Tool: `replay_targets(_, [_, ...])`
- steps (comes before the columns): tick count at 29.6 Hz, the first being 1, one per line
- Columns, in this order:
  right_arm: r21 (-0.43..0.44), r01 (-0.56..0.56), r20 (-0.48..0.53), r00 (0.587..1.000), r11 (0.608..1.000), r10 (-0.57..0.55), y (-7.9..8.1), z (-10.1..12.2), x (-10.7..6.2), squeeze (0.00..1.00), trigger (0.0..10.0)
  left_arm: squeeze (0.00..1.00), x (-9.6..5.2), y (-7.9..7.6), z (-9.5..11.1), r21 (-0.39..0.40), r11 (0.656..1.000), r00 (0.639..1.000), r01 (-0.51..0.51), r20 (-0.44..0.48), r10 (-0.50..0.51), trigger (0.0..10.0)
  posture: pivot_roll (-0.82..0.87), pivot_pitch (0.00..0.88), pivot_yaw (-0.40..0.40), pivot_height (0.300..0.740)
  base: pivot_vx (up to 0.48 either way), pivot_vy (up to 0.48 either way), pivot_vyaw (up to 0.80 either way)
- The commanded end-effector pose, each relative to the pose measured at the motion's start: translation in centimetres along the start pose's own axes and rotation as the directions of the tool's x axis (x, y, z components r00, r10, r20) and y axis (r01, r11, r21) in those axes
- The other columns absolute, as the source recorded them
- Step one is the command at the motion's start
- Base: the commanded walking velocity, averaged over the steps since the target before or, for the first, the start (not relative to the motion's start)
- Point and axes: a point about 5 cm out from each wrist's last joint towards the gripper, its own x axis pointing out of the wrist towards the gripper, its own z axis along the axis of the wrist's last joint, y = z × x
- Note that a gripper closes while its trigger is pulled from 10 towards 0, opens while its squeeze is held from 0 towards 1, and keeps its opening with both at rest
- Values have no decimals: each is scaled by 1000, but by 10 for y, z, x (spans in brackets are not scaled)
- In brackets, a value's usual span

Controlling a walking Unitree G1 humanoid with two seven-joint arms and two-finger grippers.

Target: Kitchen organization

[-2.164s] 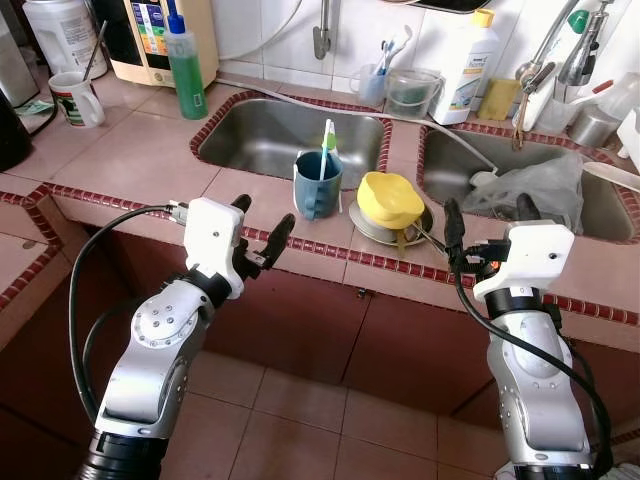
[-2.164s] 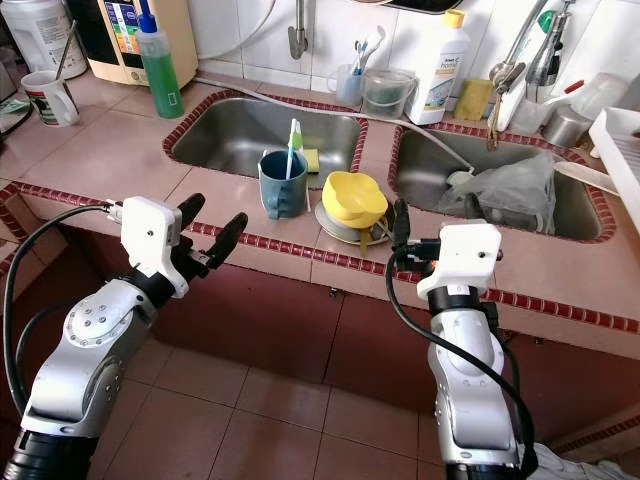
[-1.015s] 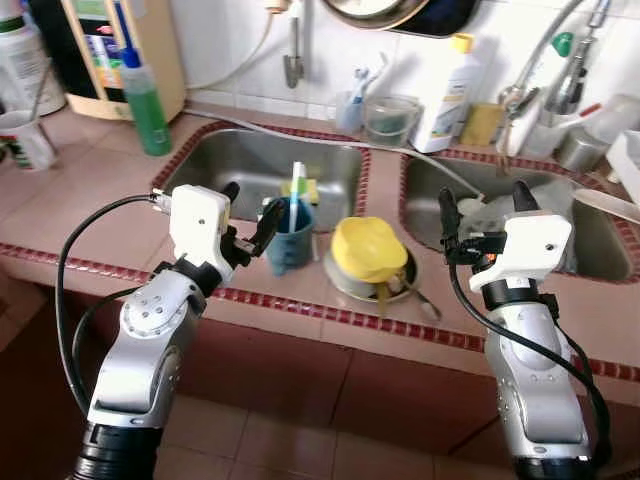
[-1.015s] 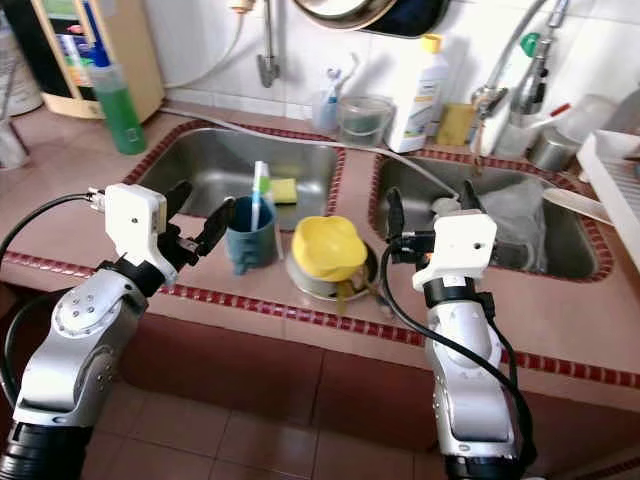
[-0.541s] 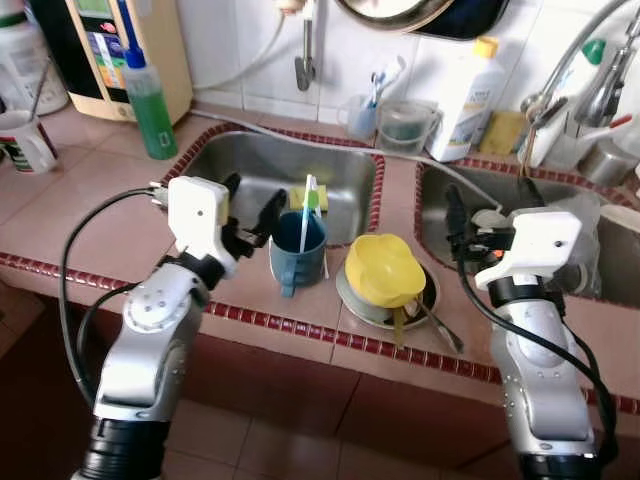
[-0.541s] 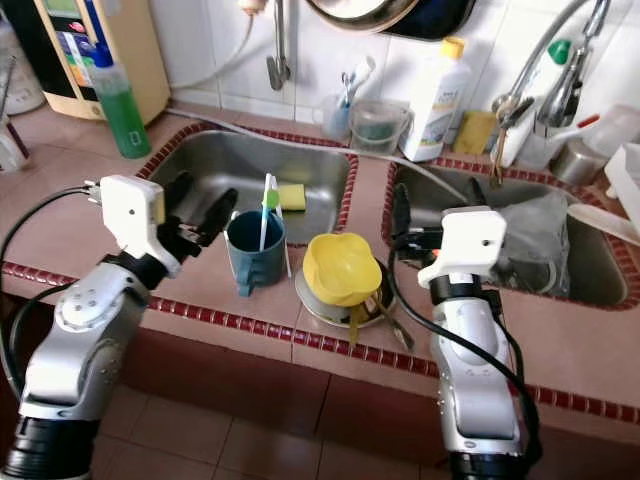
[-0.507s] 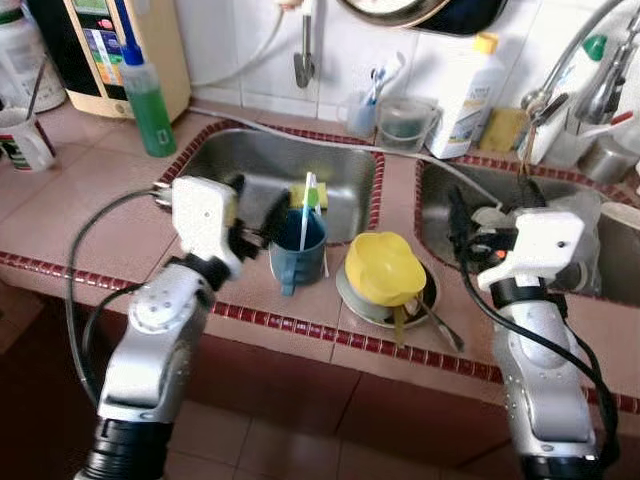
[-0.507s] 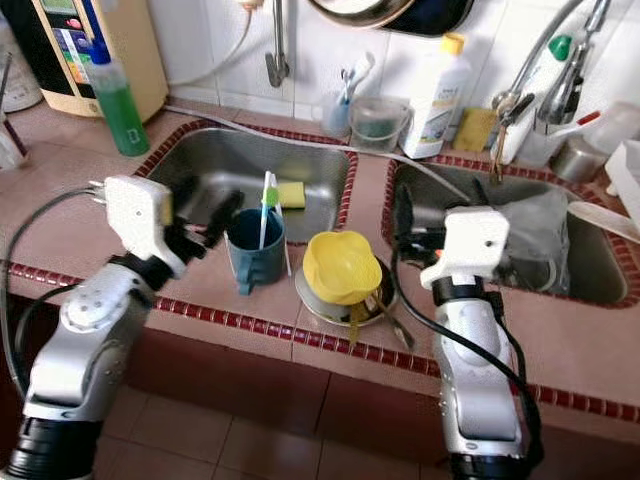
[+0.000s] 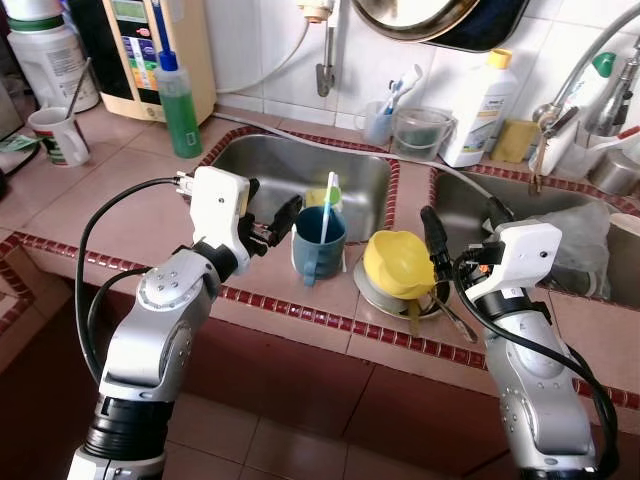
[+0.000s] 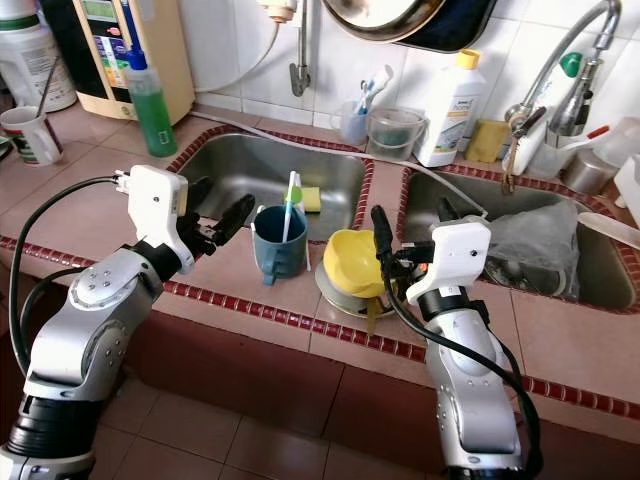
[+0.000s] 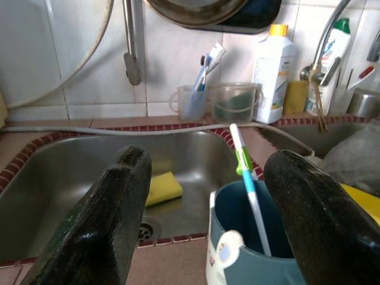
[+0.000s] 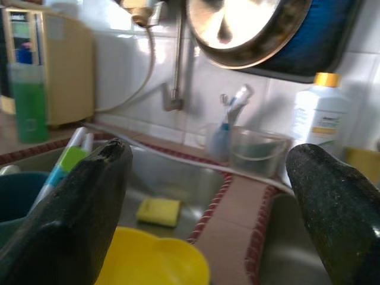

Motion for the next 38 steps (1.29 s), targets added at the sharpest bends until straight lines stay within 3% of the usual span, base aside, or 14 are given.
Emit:
replay_targets(1, [0,-57,-16,998,998,57,2,2,-4,0,10000,0,6,-3,5,13,1000,1000,21,-17,-21,10000,112,37,-30,740,0,0,0])
replay_targets(6, [6,-190,-49,981,982,190,6,4,-15,0,10000,0,17,-7,8,-1,999,998,33,-51,-33,10000,104,42,-22,740,0,0,0])
replay_targets(9, [15,-240,-74,968,971,241,2,7,-20,0,10000,0,34,-13,10,-22,999,996,37,-84,-39,10000,99,51,-15,740,0,0,0])
replay_targets(12, [11,-245,-79,966,969,245,2,8,-21,0,10000,0,39,-16,10,-21,999,995,42,-90,-43,10000,97,52,-14,740,0,0,0])
replay_targets(16, [35,-272,-60,960,962,273,6,13,-26,0,10000,0,52,-26,11,-94,994,988,64,-135,-76,10000,84,57,6,740,0,0,0])
replay_targets(22, [68,-322,-29,945,944,325,15,23,-34,0,10000,0,66,-26,11,-175,984,975,36,-212,-73,10000,58,58,35,740,0,0,0])
replay_targets(38, [139,-348,12,937,927,349,22,32,-43,0,10000,0,86,-34,26,-149,985,965,92,-230,-125,10000,39,60,70,740,0,0,0])
